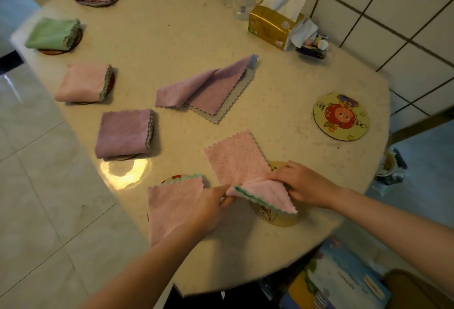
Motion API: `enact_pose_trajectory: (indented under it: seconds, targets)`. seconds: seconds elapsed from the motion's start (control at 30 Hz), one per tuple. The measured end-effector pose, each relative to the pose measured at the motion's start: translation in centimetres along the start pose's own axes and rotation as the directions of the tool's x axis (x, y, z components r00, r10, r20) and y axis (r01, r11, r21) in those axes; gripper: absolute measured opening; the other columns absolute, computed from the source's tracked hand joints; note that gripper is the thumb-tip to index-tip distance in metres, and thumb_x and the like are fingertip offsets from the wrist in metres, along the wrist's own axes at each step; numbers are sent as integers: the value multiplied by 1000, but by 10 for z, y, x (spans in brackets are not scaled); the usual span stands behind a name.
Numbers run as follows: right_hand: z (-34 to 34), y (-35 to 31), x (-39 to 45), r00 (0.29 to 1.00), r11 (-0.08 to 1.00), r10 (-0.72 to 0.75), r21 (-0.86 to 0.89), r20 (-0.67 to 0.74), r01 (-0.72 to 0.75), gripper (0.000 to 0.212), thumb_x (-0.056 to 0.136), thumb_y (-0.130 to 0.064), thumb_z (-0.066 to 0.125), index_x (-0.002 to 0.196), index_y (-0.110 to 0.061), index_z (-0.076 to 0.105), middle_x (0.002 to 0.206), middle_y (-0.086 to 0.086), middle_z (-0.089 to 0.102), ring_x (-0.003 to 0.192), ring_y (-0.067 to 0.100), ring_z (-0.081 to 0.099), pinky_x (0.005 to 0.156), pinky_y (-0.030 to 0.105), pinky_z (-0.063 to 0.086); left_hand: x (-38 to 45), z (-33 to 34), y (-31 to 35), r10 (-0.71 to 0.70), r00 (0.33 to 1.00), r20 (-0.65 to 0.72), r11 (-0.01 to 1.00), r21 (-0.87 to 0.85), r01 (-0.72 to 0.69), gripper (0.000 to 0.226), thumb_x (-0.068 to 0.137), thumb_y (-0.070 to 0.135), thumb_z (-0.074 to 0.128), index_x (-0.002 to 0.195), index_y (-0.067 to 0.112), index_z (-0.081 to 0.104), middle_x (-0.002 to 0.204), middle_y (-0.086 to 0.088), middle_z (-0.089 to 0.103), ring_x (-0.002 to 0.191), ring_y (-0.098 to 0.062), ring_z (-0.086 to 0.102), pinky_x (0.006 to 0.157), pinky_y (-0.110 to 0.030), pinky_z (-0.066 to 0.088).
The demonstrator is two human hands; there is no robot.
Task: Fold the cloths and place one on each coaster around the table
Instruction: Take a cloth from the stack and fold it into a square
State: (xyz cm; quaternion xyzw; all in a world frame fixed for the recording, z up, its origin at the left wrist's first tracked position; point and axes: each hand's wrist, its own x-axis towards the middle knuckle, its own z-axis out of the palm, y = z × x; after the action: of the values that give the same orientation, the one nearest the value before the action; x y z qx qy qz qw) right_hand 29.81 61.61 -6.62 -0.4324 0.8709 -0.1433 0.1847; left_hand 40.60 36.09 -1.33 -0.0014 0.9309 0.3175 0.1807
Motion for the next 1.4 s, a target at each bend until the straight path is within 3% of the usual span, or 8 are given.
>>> enact_pose_trajectory:
  seconds: [0.17,0.23,0.33,0.47,0.63,0.8,1.07,1.4]
  targets:
    - [-13,-10,36,922,804,387,491,-2,-336,12,90,-25,59,94,-17,67,86,-3,66,78,12,60,69,25,50,1,-26,11,-336,939,-80,939,-103,327,34,96,53,36,76,30,51,58,10,47,51,-2,42,43,-14,33]
    - [-12,-12,51,891,774,455,491,9,-400,21,92,-33,56,82,-15,64,76,0,65,69,15,58,65,30,46,17,-10,6,-488,872,35,758,-480,443,28,97,42,45,81,23,57,72,1,65,61,-5,57,55,-9,48]
    - [-9,-11,67,855,778,514,378,74,-501,30,94,-37,50,73,-17,56,68,1,60,60,17,52,56,31,40,42,13,-9,-625,774,99,516,-691,506,23,93,33,53,89,11,59,91,-19,69,81,-29,68,79,-46,57]
    - [-10,-13,72,834,789,542,283,99,-546,29,96,-33,44,72,-17,52,67,-3,56,57,15,49,53,31,38,50,15,-15,-645,762,47,564,-644,517,24,95,32,52,90,9,54,85,-14,66,71,-23,64,70,-28,58]
    - [-9,-14,70,825,785,563,274,58,-555,31,96,-33,42,68,-20,46,65,-3,54,56,15,47,51,30,34,55,20,-18,-654,756,-11,590,-633,501,25,94,34,51,93,9,53,86,-16,66,76,-31,66,70,-49,57]
    - [-9,-22,77,782,759,623,225,24,-611,27,95,-38,44,75,-21,53,71,-3,59,62,16,56,50,27,39,60,10,-10,-651,758,-37,660,-521,542,15,97,22,47,105,12,40,84,-4,53,63,-12,51,43,-21,37]
    - [-14,-31,84,743,732,669,151,31,-665,58,76,-67,53,104,-16,53,100,-1,56,87,19,56,69,34,49,84,-23,-38,-360,907,-217,914,113,390,62,86,16,62,140,15,32,136,-8,37,116,-29,41,93,-37,43]
    - [-15,-38,106,589,589,793,52,154,-807,61,73,-63,51,106,-12,61,109,9,64,101,32,56,79,35,47,121,-46,-41,-485,873,57,872,114,477,52,74,23,75,118,11,50,117,-10,52,103,-28,51,88,-38,51]
